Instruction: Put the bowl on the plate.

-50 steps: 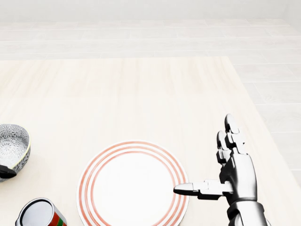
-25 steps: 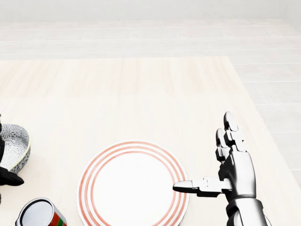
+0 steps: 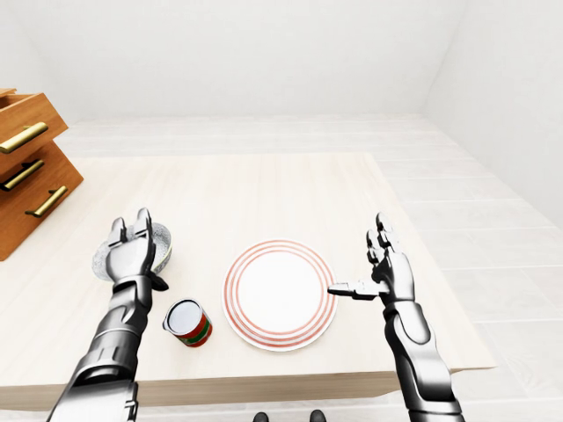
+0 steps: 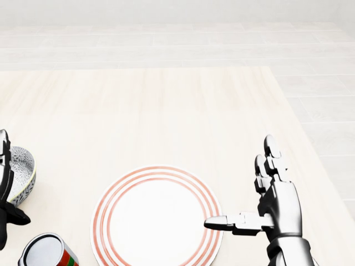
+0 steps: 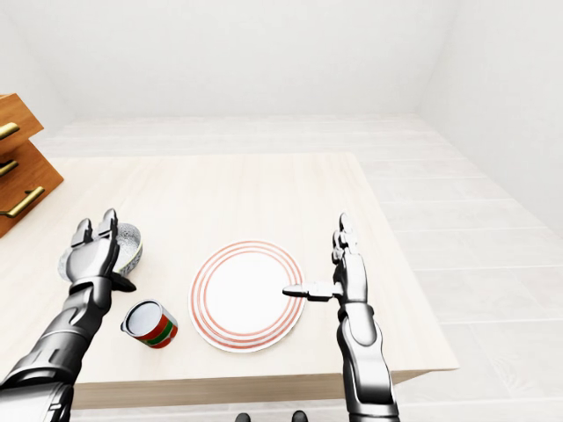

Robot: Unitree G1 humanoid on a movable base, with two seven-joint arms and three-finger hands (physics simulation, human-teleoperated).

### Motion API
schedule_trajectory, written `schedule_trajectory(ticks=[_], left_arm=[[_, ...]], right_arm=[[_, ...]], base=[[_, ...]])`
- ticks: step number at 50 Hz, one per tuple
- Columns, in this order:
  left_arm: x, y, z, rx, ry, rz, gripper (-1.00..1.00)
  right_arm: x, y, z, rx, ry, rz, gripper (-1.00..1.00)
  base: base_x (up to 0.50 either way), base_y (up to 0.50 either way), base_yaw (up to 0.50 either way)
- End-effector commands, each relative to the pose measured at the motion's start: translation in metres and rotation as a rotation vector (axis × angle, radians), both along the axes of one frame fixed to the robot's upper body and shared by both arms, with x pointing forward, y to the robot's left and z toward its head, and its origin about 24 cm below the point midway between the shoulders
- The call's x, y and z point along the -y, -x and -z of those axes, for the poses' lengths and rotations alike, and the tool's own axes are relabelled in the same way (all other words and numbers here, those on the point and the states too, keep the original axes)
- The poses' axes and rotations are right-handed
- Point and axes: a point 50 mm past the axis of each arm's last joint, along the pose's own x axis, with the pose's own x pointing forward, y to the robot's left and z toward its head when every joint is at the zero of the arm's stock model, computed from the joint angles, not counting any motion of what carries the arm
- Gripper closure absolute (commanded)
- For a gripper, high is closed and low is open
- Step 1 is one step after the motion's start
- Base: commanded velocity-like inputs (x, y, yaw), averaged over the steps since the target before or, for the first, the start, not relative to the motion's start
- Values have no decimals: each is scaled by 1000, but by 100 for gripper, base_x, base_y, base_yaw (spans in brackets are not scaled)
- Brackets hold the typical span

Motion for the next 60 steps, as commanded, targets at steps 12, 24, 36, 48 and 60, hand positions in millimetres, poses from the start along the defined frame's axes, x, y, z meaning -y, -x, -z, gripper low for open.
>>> schedule_trajectory(ticks=[12,24,36,48,60], left_arm=[[-3,6,13,-59,1,-23,-100],[-3,7,16,-77,0,-25,-100],[-5,7,17,-97,17,-35,-100],[-7,9,19,-108,35,-47,-79],[-8,11,22,-125,28,-46,-31]], right_arm=[[0,2,1,-3,-2,-1,-100],[0,3,1,-4,-2,0,-100],[-1,-2,-6,23,2,-6,-100],[-2,-3,-7,27,2,-8,-100],[-1,0,-4,16,-3,-4,-100]], base=[[0,0,0],[0,0,0],[0,0,0],[0,0,0],[0,0,0]])
